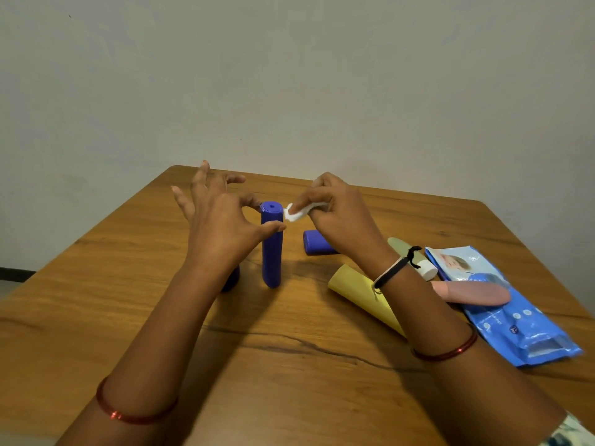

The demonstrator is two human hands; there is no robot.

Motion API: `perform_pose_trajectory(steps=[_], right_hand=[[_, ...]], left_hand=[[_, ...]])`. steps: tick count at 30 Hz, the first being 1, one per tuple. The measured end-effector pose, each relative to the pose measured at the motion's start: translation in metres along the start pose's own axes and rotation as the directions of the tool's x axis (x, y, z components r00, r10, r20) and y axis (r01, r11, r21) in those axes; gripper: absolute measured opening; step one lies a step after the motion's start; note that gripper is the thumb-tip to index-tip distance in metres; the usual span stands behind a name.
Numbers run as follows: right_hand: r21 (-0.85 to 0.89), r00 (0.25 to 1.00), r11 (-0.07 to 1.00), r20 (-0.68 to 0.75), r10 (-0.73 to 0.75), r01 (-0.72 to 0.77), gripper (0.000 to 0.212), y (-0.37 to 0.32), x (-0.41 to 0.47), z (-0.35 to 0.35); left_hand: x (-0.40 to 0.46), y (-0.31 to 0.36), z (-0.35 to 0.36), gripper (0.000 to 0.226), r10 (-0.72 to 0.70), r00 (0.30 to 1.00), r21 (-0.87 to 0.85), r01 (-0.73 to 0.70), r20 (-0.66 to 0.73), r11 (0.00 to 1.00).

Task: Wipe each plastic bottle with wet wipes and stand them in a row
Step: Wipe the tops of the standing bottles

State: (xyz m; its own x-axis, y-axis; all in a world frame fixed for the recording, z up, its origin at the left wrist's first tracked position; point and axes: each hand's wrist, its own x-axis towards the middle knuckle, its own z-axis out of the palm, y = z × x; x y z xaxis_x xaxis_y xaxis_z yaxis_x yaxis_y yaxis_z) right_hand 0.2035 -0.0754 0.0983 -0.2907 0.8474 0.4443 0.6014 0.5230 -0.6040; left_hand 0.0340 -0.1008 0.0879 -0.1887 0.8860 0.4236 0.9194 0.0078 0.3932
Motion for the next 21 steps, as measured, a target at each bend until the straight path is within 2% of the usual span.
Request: perform_pose_trajectory(steps=[2,5,9,16,21], right_hand=[[-0.024,0.998,0.999,-0.047,0.039,-0.04,0.028,0.001,0.001,0.0],[0.006,0.992,1.0,-0.126,-0.004,0.004,0.027,-0.004,0.005,0.003],[0.024,0.993,0.994,-0.065,-0.101,0.103,0.026,-0.007,0.004,0.011],[0.063,0.984,0.998,-0.173,0.034,-0.024,0.028,0.008,-0.004,0.008],[0.103,0.985,0.994,-0.167,0.054,-0.037,0.027,0.011,-0.007,0.007]], left_hand=[[0.001,0.0,0.0,0.04,-0.001,1.0,0.003,0.001,0.004,1.0],[0.0,0.001,0.0,0.038,0.002,1.0,-0.008,-0.002,0.002,1.0],[-0.001,0.001,0.001,0.035,0.011,1.0,-0.003,-0.011,-0.013,1.0],[0.0,0.001,0.0,0.037,0.016,1.0,0.019,-0.016,0.005,1.0],[-0.002,0.002,-0.001,0.041,0.032,0.999,0.056,-0.033,0.018,0.998]])
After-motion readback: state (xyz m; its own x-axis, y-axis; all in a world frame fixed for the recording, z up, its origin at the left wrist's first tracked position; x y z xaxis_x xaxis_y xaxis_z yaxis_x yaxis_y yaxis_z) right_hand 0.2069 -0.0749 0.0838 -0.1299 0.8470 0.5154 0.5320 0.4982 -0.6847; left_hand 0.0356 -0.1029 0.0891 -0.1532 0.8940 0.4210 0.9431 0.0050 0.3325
